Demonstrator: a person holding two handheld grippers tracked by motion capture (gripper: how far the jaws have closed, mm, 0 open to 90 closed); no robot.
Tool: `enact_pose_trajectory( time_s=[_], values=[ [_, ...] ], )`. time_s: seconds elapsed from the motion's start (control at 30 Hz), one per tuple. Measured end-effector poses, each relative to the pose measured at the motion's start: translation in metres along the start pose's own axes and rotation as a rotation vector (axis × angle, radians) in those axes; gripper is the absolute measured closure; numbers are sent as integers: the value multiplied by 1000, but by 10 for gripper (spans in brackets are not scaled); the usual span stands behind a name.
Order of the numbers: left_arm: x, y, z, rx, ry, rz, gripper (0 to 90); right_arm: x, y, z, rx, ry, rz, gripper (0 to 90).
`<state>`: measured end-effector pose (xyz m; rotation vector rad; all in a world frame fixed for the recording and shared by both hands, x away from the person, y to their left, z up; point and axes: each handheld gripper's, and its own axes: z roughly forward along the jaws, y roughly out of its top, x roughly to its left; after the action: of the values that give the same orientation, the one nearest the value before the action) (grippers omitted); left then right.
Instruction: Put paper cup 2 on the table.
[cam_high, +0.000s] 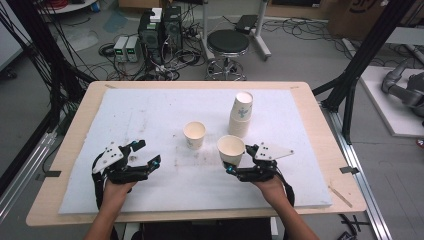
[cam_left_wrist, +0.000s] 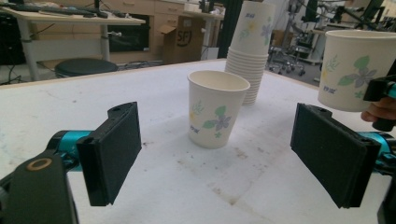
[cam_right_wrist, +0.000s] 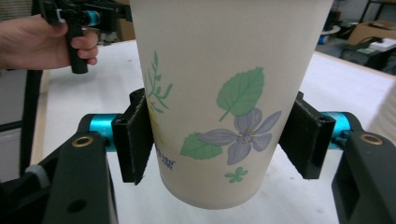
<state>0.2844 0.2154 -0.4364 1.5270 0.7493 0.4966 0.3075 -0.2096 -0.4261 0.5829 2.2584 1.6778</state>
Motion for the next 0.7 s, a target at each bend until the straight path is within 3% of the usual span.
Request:
enact_pose_trajectory(
  time_s=[0.13, 0.43, 0.7],
  values=[
    [1, 1, -3, 1, 11, 2, 162, 4, -1, 12, 14, 22, 18, 341],
    [1, 1, -3, 5, 20, 6, 162, 18, -7, 43, 48, 68, 6, 341],
    [4, 1, -6, 0, 36, 1, 162, 22, -6, 66, 54, 79, 15, 341]
  ],
)
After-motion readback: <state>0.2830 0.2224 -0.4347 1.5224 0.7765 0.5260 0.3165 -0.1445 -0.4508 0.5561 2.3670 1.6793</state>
